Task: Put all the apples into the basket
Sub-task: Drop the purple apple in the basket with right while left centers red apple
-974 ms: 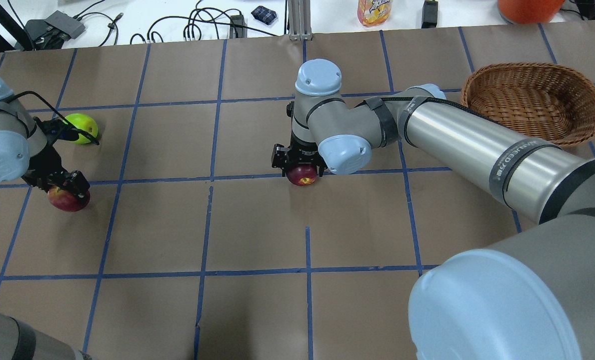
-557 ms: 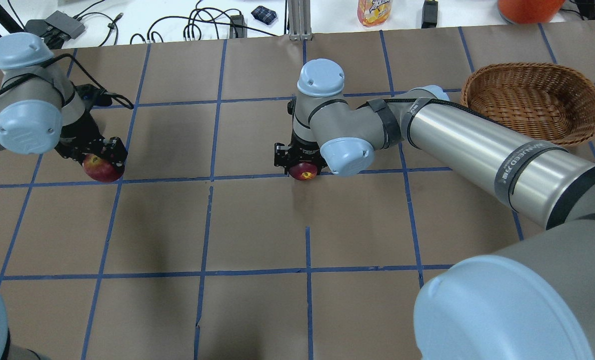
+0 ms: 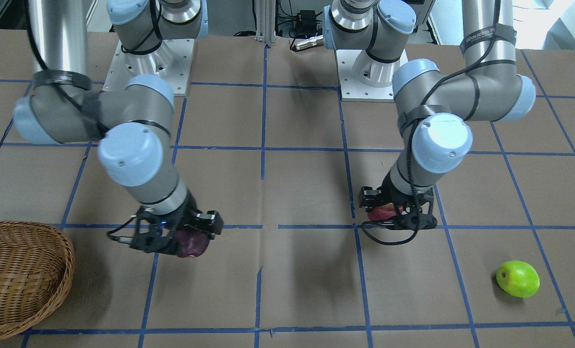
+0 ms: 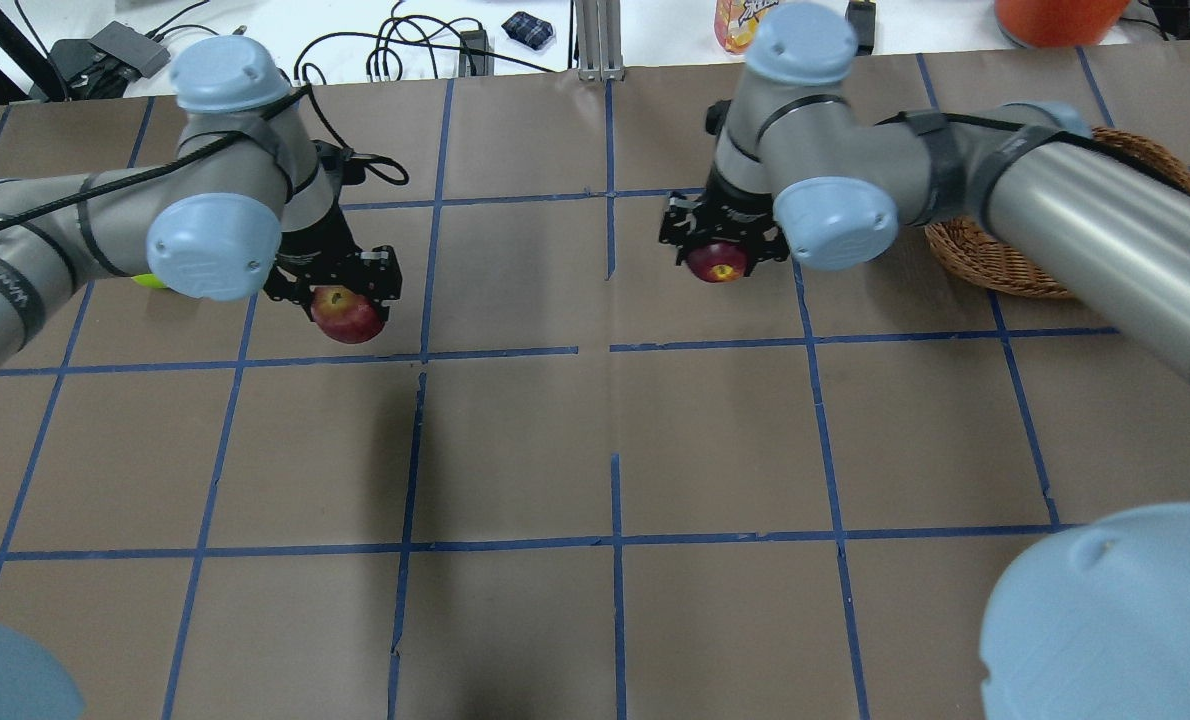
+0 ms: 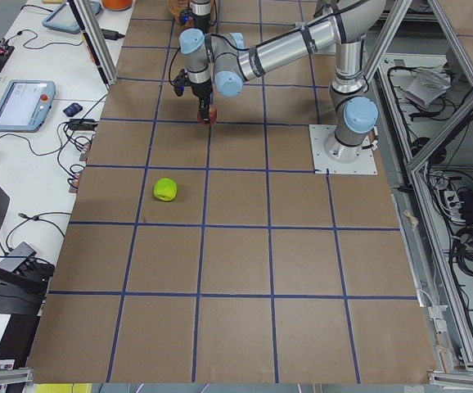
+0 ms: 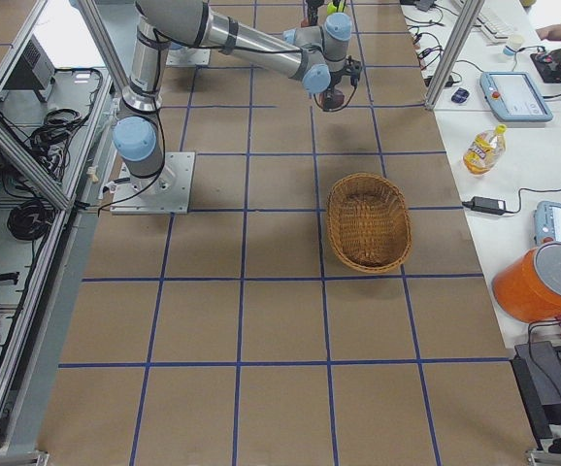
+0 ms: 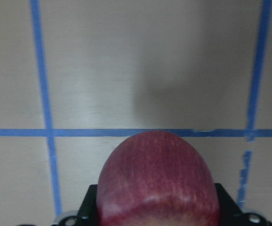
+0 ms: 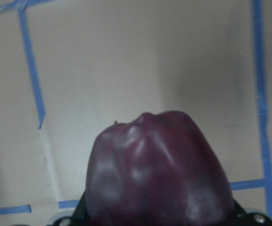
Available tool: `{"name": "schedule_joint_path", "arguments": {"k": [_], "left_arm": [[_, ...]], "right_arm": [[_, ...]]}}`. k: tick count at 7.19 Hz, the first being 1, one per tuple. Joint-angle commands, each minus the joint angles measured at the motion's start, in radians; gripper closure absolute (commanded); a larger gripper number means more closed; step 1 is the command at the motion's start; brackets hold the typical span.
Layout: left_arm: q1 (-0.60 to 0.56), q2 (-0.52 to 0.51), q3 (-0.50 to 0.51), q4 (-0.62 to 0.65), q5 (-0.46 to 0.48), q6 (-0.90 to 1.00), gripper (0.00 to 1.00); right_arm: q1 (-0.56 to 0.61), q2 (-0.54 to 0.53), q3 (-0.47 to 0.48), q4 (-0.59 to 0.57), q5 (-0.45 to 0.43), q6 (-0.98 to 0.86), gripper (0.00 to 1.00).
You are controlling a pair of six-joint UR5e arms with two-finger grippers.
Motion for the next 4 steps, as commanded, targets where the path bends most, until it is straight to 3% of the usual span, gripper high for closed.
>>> {"name": "schedule_joint_path", "arguments": {"k": [1, 2, 4], "left_arm": [[-0.137, -0.087, 0.042, 0.042, -0.121, -0.270, 0.69], [-0.188, -0.127, 0.065, 0.068, -0.186, -0.391, 0.69], [-0.255, -0.203, 0.139, 0.105, -0.219, -0.589, 0.69]], "right_arm": [[-0.235, -0.041, -0.004, 0.026, -0.105, -0.182, 1.00], [-0.305, -0.049, -0.001, 0.031, -0.127, -0.290, 1.00], [-0.419, -0.048, -0.006, 0.040, -0.201, -0.418, 1.00]]}}
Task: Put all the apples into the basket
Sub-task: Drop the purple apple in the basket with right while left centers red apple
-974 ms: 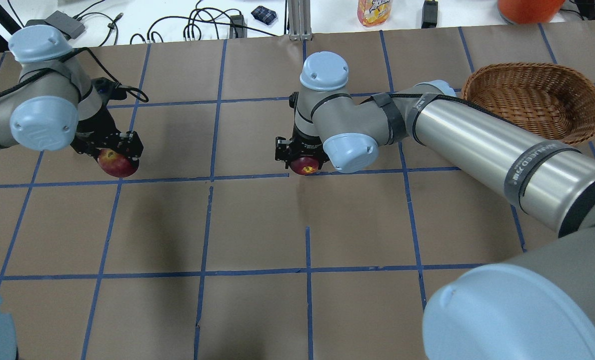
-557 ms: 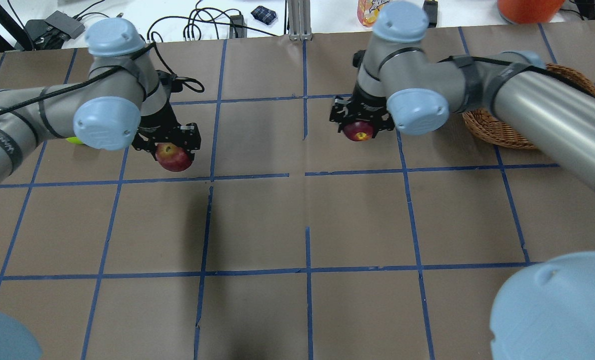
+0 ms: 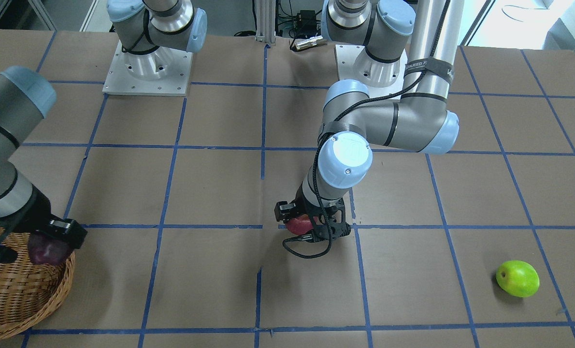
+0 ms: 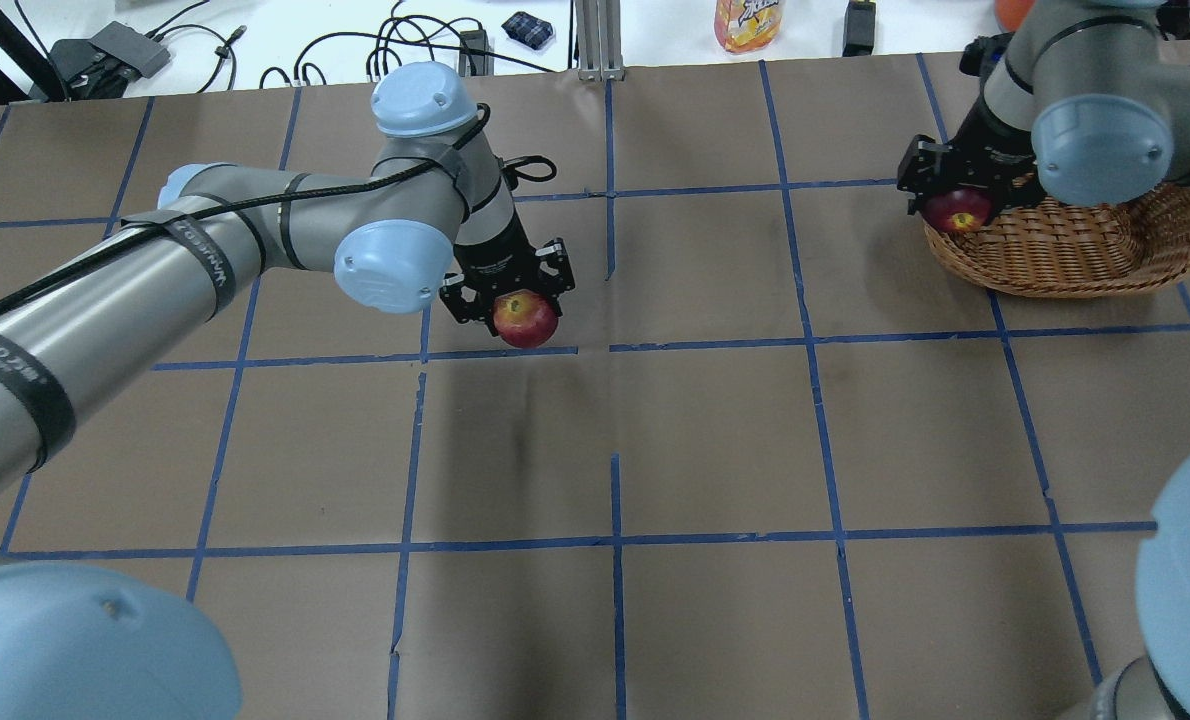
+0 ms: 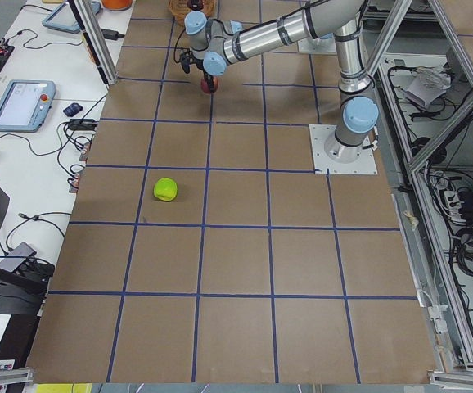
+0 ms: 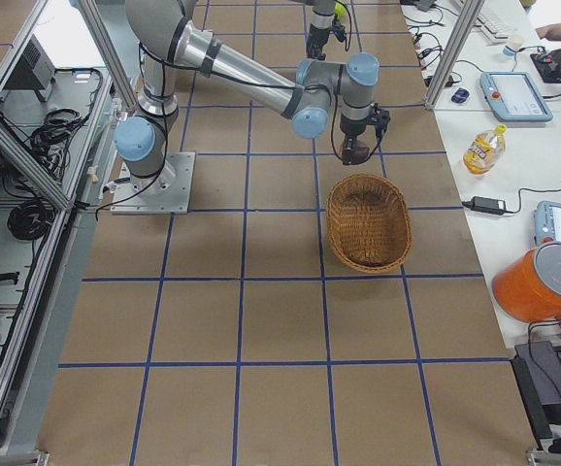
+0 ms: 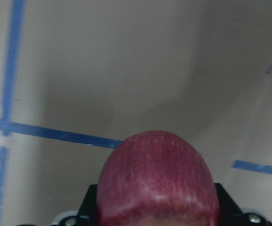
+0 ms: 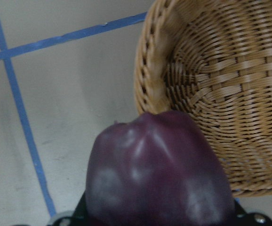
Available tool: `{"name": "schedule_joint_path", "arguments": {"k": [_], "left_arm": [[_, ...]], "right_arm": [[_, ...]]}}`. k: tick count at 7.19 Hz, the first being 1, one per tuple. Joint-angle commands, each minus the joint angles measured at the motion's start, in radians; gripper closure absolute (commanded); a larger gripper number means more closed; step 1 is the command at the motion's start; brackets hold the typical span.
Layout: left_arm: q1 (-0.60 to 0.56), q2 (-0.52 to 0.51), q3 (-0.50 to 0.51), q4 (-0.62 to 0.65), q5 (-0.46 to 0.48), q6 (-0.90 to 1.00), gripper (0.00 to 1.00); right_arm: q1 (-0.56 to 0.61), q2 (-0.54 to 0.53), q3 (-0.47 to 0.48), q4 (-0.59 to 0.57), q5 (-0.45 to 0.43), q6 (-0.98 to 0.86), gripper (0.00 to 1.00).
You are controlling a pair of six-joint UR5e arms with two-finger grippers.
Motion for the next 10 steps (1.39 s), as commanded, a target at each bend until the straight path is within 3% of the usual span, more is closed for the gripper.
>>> {"name": "schedule_joint_path", "arguments": {"k": [1, 2, 4, 6, 8, 9, 10], "left_arm": [[-0.083, -0.076, 0.049, 0.023, -0.020, -0.201, 0.69], [-0.094, -0.090, 0.062, 0.022, -0.032, -0.251, 0.65], [-0.095, -0.100, 0.064, 0.005, -0.060, -0.254, 0.00], [-0.075, -0.062, 0.073, -0.027, -0.057, -0.192, 0.00], [0.075, 0.012, 0.143, -0.251, -0.051, 0.069, 0.00], [0.173, 0.044, 0.179, -0.362, 0.023, 0.267, 0.00], [0.268, 0.070, 0.188, -0.383, 0.093, 0.460, 0.00]], "right_arm": [[-0.161, 0.004, -0.005, -0.010, -0.086, -0.193, 1.00], [-0.216, 0.009, -0.004, -0.051, -0.108, -0.332, 1.00], [-0.229, 0.065, -0.005, -0.106, -0.108, -0.347, 1.00], [-0.241, 0.216, -0.020, -0.340, -0.110, -0.352, 1.00], [-0.241, 0.234, -0.080, -0.341, -0.107, -0.352, 1.00], [-0.241, 0.248, -0.079, -0.343, -0.107, -0.349, 1.00], [-0.241, 0.265, -0.089, -0.346, -0.108, -0.347, 0.29]]}}
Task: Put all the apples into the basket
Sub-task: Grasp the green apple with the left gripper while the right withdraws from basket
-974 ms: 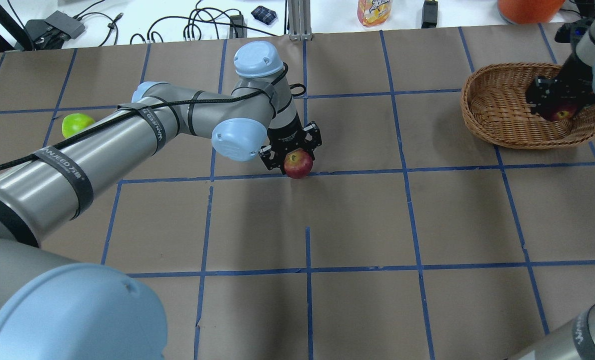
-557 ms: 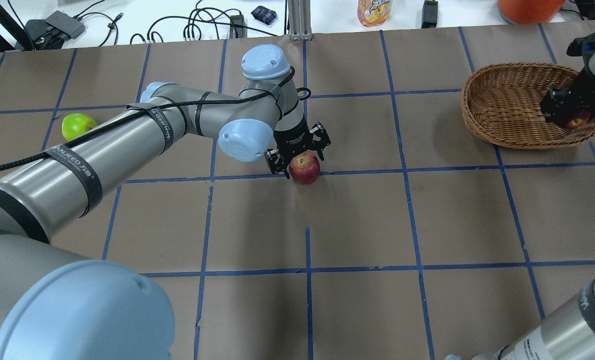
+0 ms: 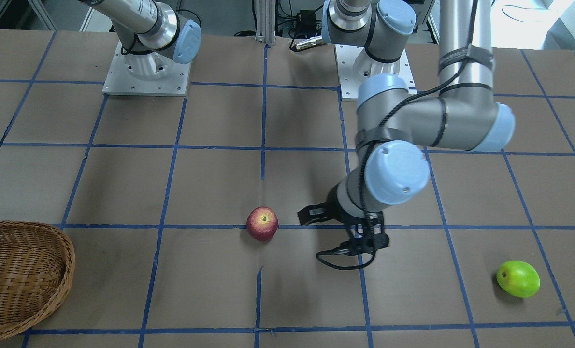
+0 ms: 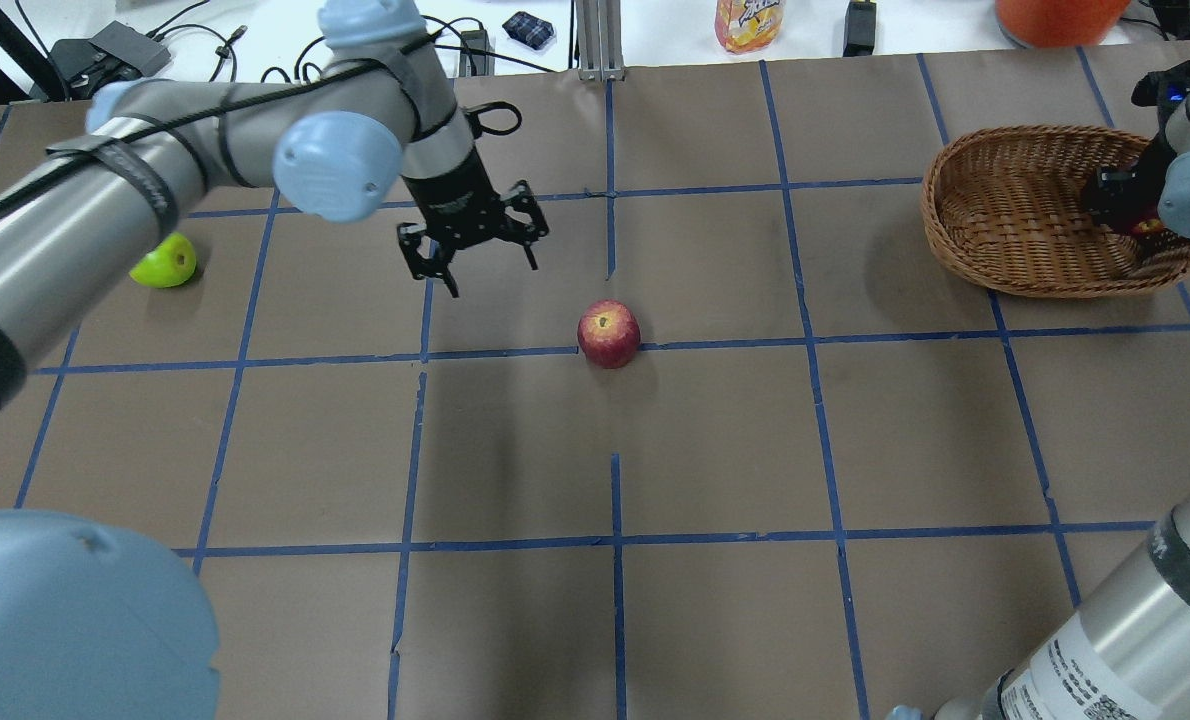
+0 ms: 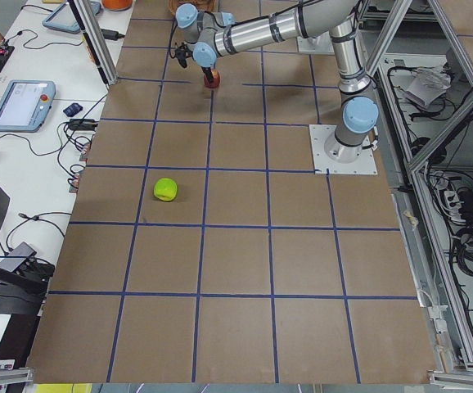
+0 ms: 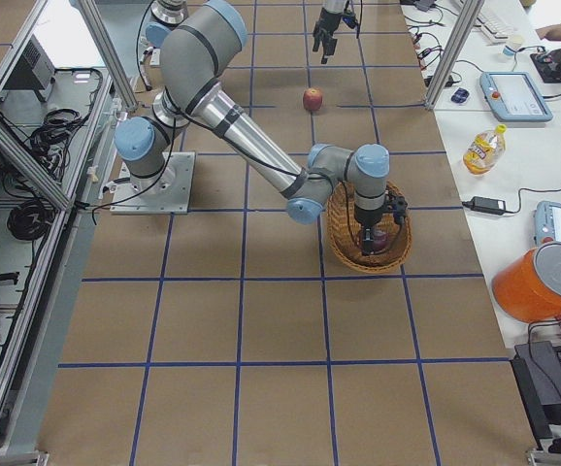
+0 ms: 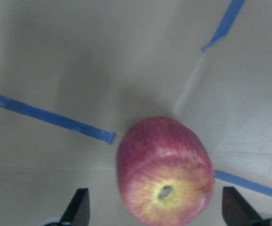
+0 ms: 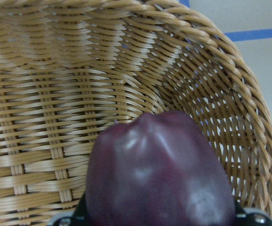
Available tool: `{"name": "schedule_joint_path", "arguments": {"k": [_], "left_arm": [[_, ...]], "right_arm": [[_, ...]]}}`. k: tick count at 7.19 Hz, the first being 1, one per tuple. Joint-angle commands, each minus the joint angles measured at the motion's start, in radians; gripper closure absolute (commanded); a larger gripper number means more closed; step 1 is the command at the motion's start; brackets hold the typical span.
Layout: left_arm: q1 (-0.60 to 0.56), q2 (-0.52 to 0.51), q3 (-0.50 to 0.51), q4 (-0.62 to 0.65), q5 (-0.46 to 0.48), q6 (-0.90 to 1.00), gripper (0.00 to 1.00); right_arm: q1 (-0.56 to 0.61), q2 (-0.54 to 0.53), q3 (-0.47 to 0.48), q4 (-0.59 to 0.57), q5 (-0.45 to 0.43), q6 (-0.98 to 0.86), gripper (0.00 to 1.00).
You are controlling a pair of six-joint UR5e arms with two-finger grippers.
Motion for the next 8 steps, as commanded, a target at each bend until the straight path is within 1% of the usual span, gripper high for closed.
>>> {"name": "schedule_joint_path", "arguments": {"k": [1, 2, 3, 4, 5, 6, 7, 8], "left_arm": [[0.203, 0.043, 0.028, -0.054, 0.133, 0.397, 0.00], [0.290, 0.028, 0.038, 0.012, 0.150, 0.601, 0.00], [0.371, -0.001, 0.054, 0.075, 0.182, 0.756, 0.00], [0.403, -0.032, 0.088, 0.138, 0.193, 0.879, 0.00], [0.415, -0.076, 0.131, 0.166, 0.199, 0.969, 0.00], [0.443, -0.112, 0.166, 0.166, 0.204, 1.007, 0.00], [0.455, -0.150, 0.183, 0.166, 0.204, 1.014, 0.00], [0.470, -0.172, 0.186, 0.166, 0.206, 1.014, 0.00]], "right_arm": [[0.000, 0.023, -0.016, -0.008, -0.004, 0.010, 0.00], [0.000, 0.023, -0.014, -0.003, -0.004, 0.004, 0.00], [0.000, 0.019, -0.017, 0.001, -0.001, 0.005, 0.00], [0.000, 0.008, -0.017, 0.020, -0.001, 0.005, 0.00], [0.003, -0.038, -0.014, 0.087, 0.008, 0.010, 0.00], [0.012, -0.106, -0.013, 0.188, 0.023, 0.014, 0.00], [0.021, -0.163, -0.013, 0.275, 0.074, 0.019, 0.00], [0.049, -0.211, -0.014, 0.357, 0.080, 0.021, 0.00]]}}
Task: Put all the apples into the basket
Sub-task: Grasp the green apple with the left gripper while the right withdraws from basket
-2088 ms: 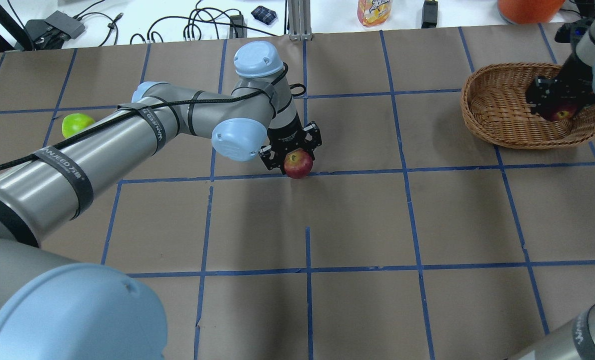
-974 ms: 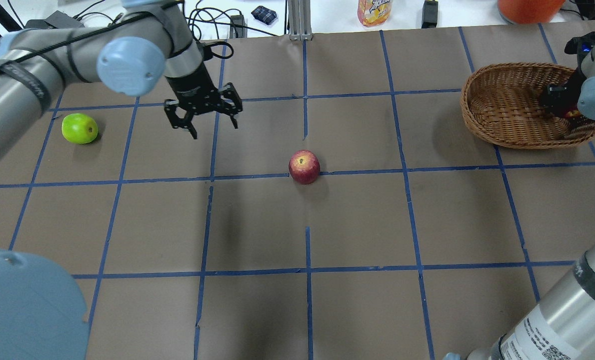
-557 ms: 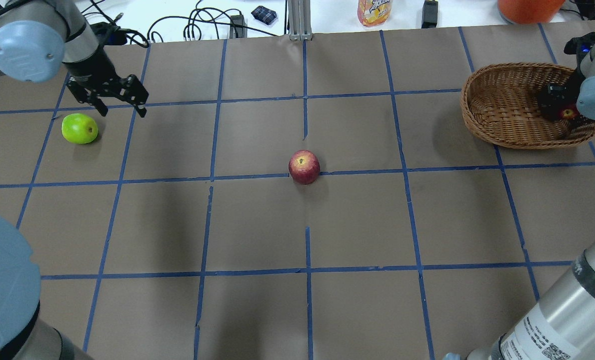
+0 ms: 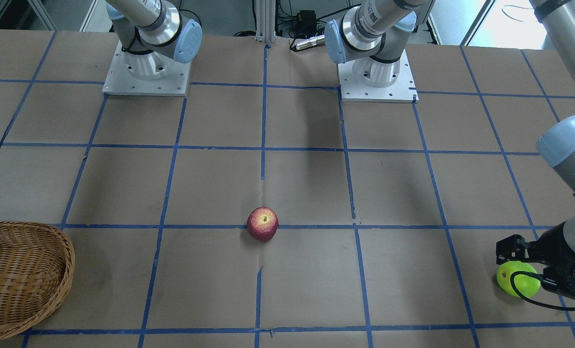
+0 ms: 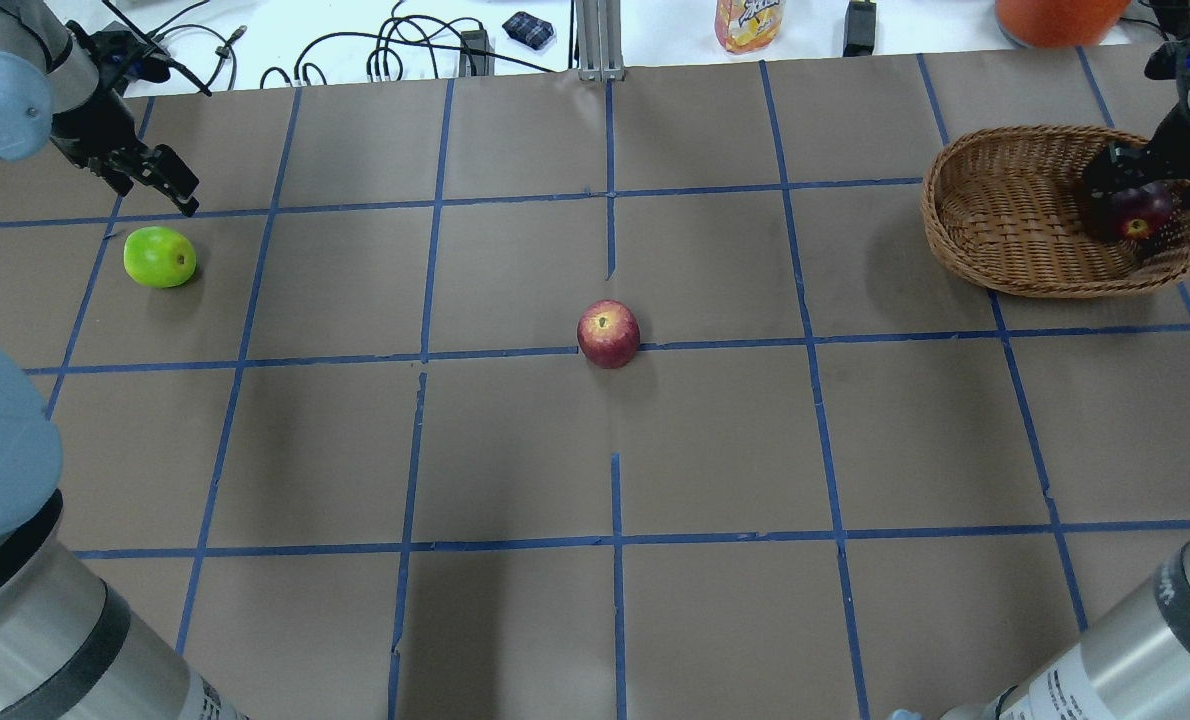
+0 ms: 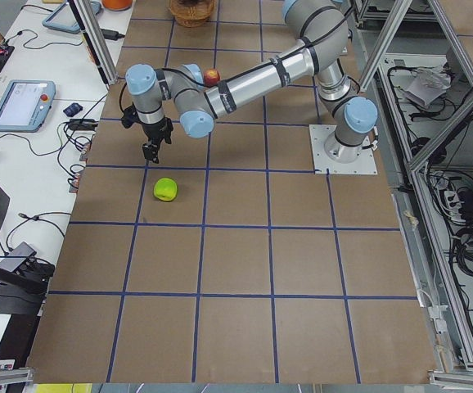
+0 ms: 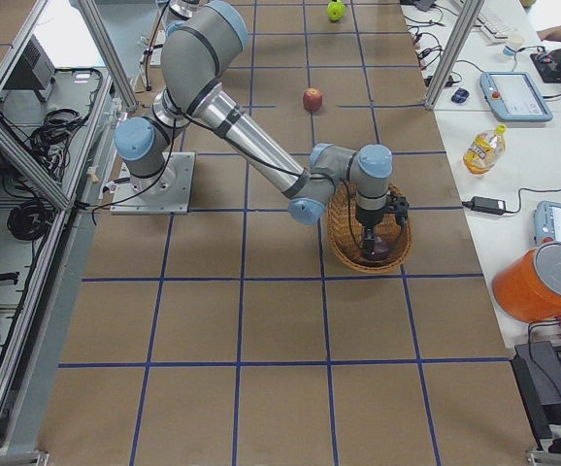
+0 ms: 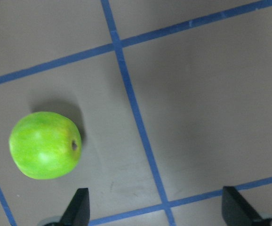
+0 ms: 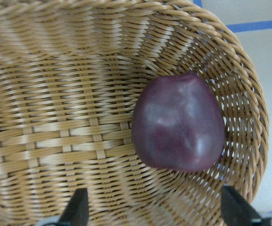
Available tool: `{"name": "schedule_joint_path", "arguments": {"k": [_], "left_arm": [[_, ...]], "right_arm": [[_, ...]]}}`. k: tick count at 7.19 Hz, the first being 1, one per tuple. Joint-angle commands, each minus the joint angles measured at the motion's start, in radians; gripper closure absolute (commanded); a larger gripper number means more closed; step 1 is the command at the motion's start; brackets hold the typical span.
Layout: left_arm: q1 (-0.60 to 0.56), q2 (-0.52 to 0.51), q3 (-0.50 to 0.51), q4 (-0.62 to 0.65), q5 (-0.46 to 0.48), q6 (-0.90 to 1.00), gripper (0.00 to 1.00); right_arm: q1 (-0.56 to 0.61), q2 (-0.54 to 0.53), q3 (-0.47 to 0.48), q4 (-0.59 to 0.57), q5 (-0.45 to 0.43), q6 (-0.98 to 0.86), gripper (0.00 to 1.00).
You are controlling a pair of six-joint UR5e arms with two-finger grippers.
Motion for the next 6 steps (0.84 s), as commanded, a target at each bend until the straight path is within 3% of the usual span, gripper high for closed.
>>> {"name": "schedule_joint_path", "arguments": {"k": [1, 3, 6], "left_arm": [[0.037, -0.064, 0.025, 0.002, 0.010, 0.010, 0.00], [0.041, -0.104, 0.054, -0.009, 0.051, 0.007, 0.00], [0.051, -0.154, 0.054, -0.006, 0.099, -0.010, 0.00]], "right_arm": [[0.073, -0.119, -0.001, 0.191, 0.026, 0.048, 0.00], [0.246, -0.157, 0.005, 0.264, 0.045, 0.266, 0.00], [0.528, -0.110, 0.004, 0.258, 0.192, 0.631, 0.00]]}}
